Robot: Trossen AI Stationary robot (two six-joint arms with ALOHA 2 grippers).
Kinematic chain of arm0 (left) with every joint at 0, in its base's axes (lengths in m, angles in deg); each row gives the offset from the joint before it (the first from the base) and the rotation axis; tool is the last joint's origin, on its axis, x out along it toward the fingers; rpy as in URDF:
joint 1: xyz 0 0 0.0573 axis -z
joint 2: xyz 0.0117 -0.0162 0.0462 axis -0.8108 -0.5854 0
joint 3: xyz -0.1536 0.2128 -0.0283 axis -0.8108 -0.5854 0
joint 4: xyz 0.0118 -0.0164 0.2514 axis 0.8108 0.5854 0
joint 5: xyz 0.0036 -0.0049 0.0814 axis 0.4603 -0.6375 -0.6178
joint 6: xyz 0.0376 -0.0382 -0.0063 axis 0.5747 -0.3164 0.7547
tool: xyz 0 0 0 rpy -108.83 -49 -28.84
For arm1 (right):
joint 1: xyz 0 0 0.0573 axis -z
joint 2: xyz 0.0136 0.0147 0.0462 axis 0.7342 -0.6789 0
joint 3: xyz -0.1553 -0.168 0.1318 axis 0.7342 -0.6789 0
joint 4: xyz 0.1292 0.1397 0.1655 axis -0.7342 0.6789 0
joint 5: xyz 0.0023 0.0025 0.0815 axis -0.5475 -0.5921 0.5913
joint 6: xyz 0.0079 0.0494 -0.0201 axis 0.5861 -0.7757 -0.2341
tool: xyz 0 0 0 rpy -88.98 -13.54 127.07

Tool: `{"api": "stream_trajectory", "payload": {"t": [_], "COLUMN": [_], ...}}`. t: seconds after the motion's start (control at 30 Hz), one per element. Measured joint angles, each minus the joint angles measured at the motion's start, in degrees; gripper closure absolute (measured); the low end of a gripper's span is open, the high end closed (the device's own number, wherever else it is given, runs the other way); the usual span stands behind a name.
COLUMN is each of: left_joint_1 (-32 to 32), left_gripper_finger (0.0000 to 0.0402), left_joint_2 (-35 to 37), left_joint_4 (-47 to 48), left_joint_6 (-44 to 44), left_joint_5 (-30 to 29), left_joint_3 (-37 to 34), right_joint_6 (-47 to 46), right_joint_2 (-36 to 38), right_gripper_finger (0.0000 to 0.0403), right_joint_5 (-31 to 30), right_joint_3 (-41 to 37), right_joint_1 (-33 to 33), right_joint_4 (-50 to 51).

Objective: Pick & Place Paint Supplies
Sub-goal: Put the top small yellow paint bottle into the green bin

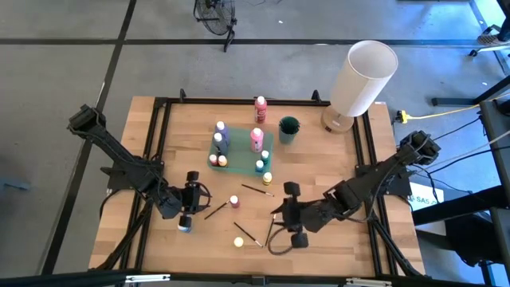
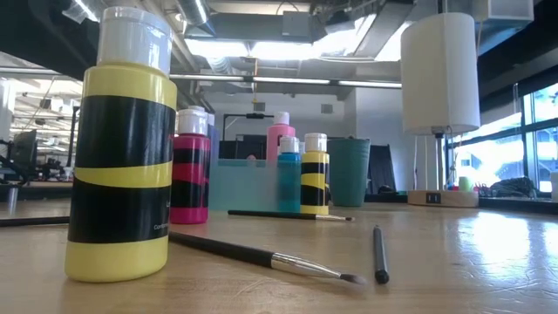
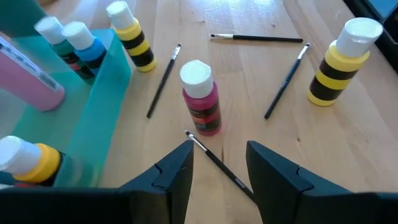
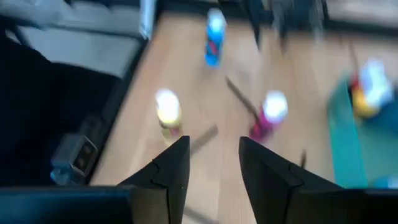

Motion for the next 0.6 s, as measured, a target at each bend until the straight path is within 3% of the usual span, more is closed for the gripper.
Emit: {"api": "stream_trajectory", "payload": {"t": [0.2, 0.4, 0.6], "left_joint_1": [0.01, 0.00, 0.00], "left_gripper_finger": [0.0258, 0.0258, 0.0258], "left_joint_2": [0.00, 0.00, 0.00], "left_joint_4": [0.00, 0.11, 0.20], "left_joint_6": [-0.85, -0.78, -0.70], "left_joint_5": [3.13, 2.78, 2.52], "left_joint_3": [0.00, 0.00, 0.00], "right_joint_6": [-12.76, -13.68, -13.67], "right_joint_2": [-1.55, -5.61, -6.75], "right_gripper_finger": [0.0263, 0.0263, 0.0263], "right_joint_5": [0.15, 4.92, 2.15], "right_joint_3": [-0.05, -0.09, -0.09], "right_joint_1": [1.60, 3.21, 4.77], "right_joint_4": [8.59, 8.78, 9.00]}}
